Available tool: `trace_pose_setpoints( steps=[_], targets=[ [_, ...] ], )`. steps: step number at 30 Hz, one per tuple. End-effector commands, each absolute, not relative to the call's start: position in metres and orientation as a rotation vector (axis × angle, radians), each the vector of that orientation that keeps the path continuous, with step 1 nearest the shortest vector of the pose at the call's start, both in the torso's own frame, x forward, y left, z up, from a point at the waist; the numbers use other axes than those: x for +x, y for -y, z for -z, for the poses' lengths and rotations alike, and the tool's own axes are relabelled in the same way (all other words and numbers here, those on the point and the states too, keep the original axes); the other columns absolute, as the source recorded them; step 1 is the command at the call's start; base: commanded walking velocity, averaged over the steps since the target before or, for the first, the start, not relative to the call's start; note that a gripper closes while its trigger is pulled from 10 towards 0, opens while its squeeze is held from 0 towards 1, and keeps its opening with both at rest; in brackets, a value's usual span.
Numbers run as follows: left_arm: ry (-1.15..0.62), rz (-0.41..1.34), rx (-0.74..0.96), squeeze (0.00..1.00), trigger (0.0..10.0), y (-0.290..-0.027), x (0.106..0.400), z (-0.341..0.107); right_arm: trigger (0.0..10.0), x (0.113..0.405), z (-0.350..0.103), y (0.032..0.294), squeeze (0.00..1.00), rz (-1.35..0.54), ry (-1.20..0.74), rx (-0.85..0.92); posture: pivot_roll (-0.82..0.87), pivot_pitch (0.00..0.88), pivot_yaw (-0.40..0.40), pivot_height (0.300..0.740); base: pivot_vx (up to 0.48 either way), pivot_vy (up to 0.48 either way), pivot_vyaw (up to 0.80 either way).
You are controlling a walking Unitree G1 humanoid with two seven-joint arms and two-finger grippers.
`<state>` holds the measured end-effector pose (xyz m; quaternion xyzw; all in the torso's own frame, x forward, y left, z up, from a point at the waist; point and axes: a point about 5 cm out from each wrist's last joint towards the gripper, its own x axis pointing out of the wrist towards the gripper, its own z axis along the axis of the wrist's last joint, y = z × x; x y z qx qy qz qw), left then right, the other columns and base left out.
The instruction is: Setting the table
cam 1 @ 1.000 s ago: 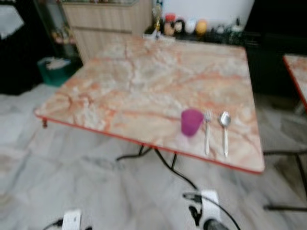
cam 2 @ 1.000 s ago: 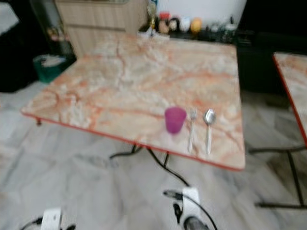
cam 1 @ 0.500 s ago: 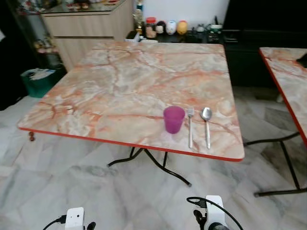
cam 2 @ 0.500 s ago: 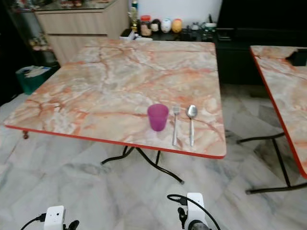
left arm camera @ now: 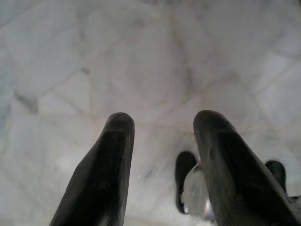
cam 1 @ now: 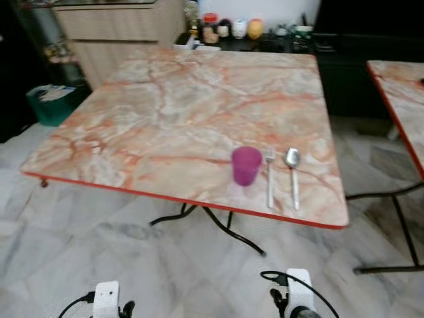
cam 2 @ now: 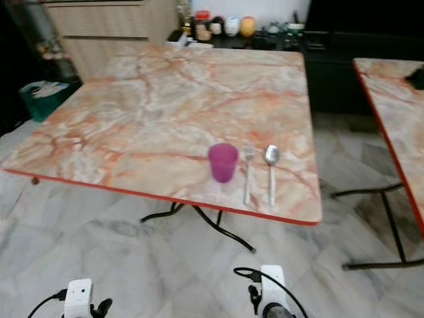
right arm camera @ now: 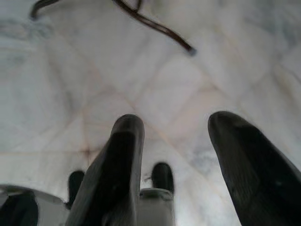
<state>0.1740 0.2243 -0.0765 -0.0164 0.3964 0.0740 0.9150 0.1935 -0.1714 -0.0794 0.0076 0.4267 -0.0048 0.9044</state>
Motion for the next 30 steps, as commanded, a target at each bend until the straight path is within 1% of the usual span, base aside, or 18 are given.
trace_pose_setpoints(
  steps=[1,4,7,8,11,15,17,30],
  targets=[
    [-0.846,-0.158,-0.017,0.0,10.0,-0.2292,0.1673,0.0791,10.0,0.1926,0.0804,0.1657,0.0,0.004,-0.883,0.036,-0.03,0.0,0.064,0.723,0.0,0.352,0.0],
    [-0.846,-0.157,-0.016,0.0,10.0,-0.229,0.1672,0.0791,10.0,0.1925,0.0804,0.1657,0.0,0.004,-0.883,0.037,-0.04,0.0,0.064,0.723,0.0,0.295,0.0],
    [-0.841,-0.15,-0.008,0.0,10.0,-0.2286,0.1677,0.0788,10.0,0.1921,0.0807,0.1658,0.0,0.006,-0.887,0.038,-0.03,0.0,0.066,0.723,0.0,0.0,0.0],
    [-0.837,-0.149,-0.002,0.0,10.0,-0.2284,0.168,0.0786,10.0,0.1917,0.0809,0.1655,0.0,0.014,-0.887,0.06,-0.03,0.0,0.065,0.723,0.0,0.0,-0.69],
    [-0.833,-0.15,-0.003,0.0,10.0,-0.2283,0.1685,0.0783,10.0,0.1918,0.0808,0.1656,0.0,0.011,-0.888,0.05,-0.03,0.0,0.065,0.723,0.0,0.0,-0.69],
    [-0.826,-0.151,0.0,0.0,10.0,-0.2283,0.1697,0.0776,10.0,0.1921,0.0806,0.1654,0.0,0.006,-0.886,0.044,-0.03,0.0,0.065,0.723,0.0,0.48,-0.62],
    [-0.822,-0.152,0.002,0.0,10.0,-0.2285,0.1704,0.0772,10.0,0.1924,0.0804,0.1653,0.0,0.003,-0.883,0.044,-0.03,0.0,0.066,0.723,0.0,0.292,0.0],
    [-0.788,-0.146,0.02,0.0,10.0,-0.2279,0.1765,0.0736,10.0,0.1928,0.0801,0.1646,0.0,0.002,-0.876,0.046,-0.03,0.0,0.069,0.723,0.0,0.0,0.0]
  ],
)
